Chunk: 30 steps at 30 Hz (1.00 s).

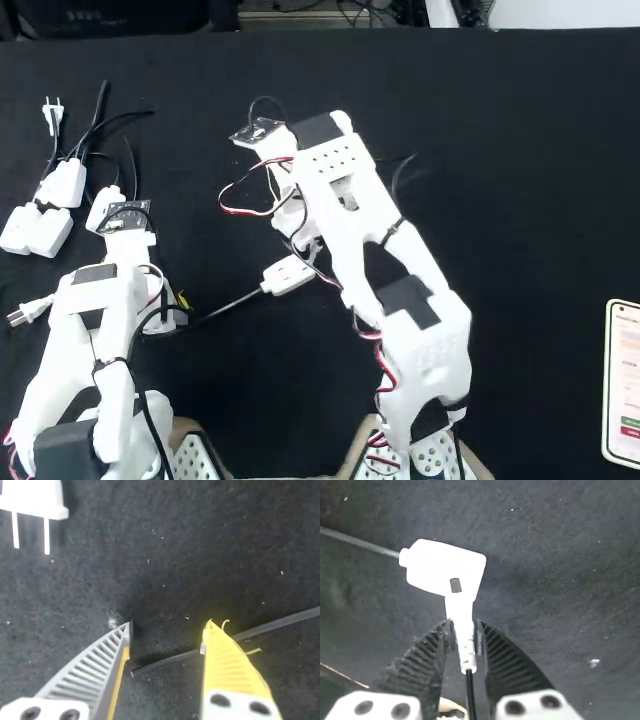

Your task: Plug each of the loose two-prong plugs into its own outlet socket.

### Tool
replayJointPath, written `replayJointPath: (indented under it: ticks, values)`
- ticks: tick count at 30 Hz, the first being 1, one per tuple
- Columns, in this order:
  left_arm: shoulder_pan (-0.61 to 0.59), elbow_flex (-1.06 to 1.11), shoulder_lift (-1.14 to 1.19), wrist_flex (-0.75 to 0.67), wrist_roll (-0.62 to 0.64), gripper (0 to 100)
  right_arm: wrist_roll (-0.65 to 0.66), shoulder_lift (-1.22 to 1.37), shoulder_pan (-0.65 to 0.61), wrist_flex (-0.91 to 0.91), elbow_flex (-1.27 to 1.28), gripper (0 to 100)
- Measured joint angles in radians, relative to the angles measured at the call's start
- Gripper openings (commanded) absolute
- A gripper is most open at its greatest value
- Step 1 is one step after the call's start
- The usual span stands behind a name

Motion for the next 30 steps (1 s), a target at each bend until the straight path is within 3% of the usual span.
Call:
replayJointPath:
  ticks: [8, 17, 30]
  values:
    - [0.000, 0.000, 0.000, 0.000, 0.000, 23, -0.074, 0.018, 0.002, 0.000, -0.003, 1.1]
    - [0.000, 0.000, 0.000, 0.000, 0.000, 23, -0.074, 0.018, 0.057, 0.002, -0.003, 1.1]
    - [0.000, 0.000, 0.000, 0.000, 0.000, 23, -0.074, 0.018, 0.041, 0.003, -0.003, 1.1]
